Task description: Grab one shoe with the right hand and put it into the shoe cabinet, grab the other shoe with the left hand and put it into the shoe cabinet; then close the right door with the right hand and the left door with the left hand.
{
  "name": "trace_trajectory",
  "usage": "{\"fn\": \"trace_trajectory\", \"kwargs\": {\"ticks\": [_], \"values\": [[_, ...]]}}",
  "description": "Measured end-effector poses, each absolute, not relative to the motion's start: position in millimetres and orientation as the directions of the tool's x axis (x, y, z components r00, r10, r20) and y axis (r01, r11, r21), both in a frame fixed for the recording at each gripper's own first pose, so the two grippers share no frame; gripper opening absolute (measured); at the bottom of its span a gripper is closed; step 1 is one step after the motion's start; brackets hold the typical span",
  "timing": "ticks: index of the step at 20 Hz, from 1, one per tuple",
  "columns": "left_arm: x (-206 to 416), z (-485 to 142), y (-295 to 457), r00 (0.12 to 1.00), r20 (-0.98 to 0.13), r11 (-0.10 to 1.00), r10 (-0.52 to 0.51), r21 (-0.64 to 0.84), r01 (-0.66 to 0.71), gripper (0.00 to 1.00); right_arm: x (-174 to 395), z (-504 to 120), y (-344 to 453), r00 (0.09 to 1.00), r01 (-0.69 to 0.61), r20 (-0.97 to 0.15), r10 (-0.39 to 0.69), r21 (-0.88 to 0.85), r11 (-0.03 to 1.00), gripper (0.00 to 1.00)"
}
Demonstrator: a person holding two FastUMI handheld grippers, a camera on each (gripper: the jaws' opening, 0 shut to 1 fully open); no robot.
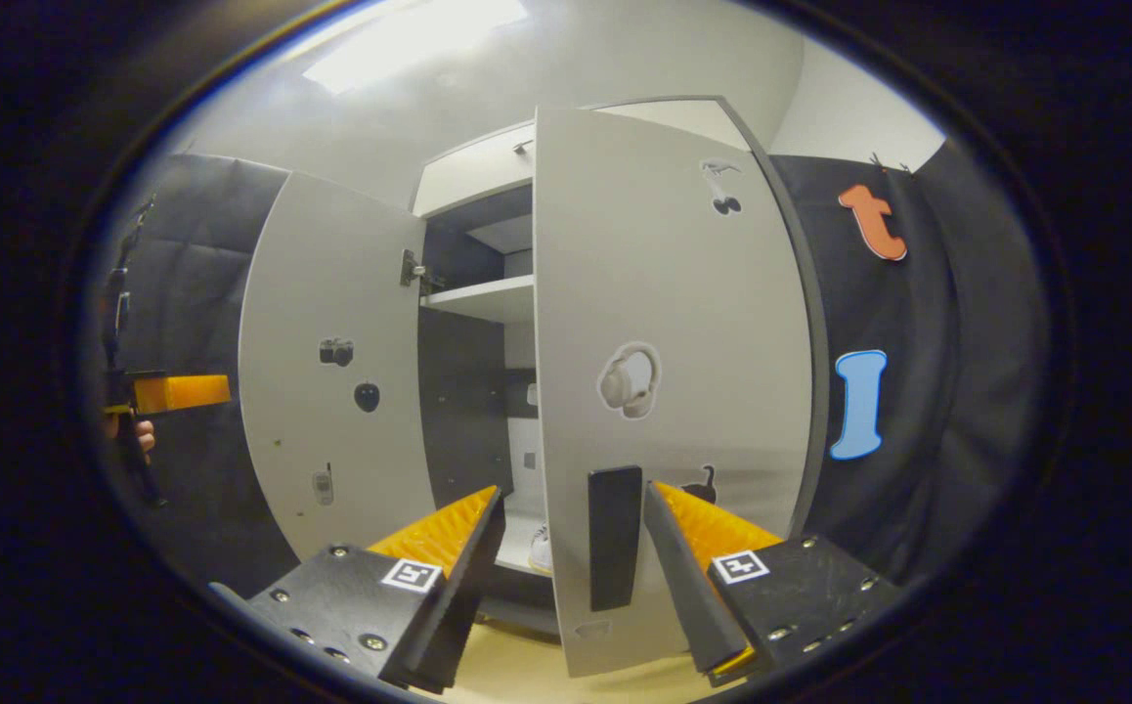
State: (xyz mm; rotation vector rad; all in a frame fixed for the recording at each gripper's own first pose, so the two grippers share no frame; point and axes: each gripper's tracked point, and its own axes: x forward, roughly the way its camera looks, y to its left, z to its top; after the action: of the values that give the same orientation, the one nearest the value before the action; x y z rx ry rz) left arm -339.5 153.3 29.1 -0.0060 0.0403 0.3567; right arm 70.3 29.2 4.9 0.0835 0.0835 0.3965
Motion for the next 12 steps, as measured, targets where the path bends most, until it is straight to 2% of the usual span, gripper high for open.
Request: {"fn": "trace_trajectory", "kwargs": {"ticks": [1, 2, 3, 4, 5, 6, 8, 9, 11, 12], "values": [[-340, 25, 164, 0.931, -0.046, 0.932, 0.362, 0.002, -0.362, 0.9, 72, 6, 31, 0.921, -0.377, -0.066, 0.384, 0.098, 0.921, 0.86], [-339, 21, 172, 0.927, -0.055, 0.929, 0.37, 0.002, -0.37, 0.95, 72, 6, 30, 0.924, -0.369, -0.067, 0.376, 0.097, 0.924, 0.86], [-339, 14, 179, 0.926, -0.067, 0.928, 0.373, -0.001, -0.374, 0.9, 73, 5, 30, 0.928, -0.36, -0.069, 0.367, 0.095, 0.928, 0.86], [-336, 9, 182, 0.926, -0.078, 0.929, 0.369, -0.007, -0.37, 0.9, 74, 5, 31, 0.931, -0.352, -0.07, 0.359, 0.094, 0.931, 0.86], [-334, 4, 183, 0.93, -0.091, 0.933, 0.356, -0.018, -0.359, 0.9, 74, 4, 31, 0.934, -0.343, -0.071, 0.349, 0.093, 0.935, 0.86], [-333, -1, 181, 0.937, -0.105, 0.94, 0.333, -0.034, -0.338, 0.95, 74, 3, 30, 0.938, -0.333, -0.071, 0.339, 0.092, 0.939, 0.86], [-333, -9, 180, 0.951, -0.13, 0.955, 0.28, -0.058, -0.289, 0.95, 76, 2, 30, 0.944, -0.314, -0.074, 0.321, 0.094, 0.945, 0.86], [-334, -13, 181, 0.954, -0.144, 0.96, 0.262, -0.059, -0.272, 0.91, 76, 1, 30, 0.946, -0.306, -0.076, 0.314, 0.097, 0.947, 0.86], [-333, -14, 180, 0.96, -0.154, 0.969, 0.235, -0.041, -0.243, 0.91, 75, 0, 30, 0.948, -0.297, -0.082, 0.306, 0.102, 0.949, 0.86], [-332, -11, 178, 0.965, -0.145, 0.973, 0.22, -0.038, -0.228, 0.94, 75, -1, 29, 0.95, -0.293, -0.085, 0.302, 0.101, 0.951, 0.86]]}}
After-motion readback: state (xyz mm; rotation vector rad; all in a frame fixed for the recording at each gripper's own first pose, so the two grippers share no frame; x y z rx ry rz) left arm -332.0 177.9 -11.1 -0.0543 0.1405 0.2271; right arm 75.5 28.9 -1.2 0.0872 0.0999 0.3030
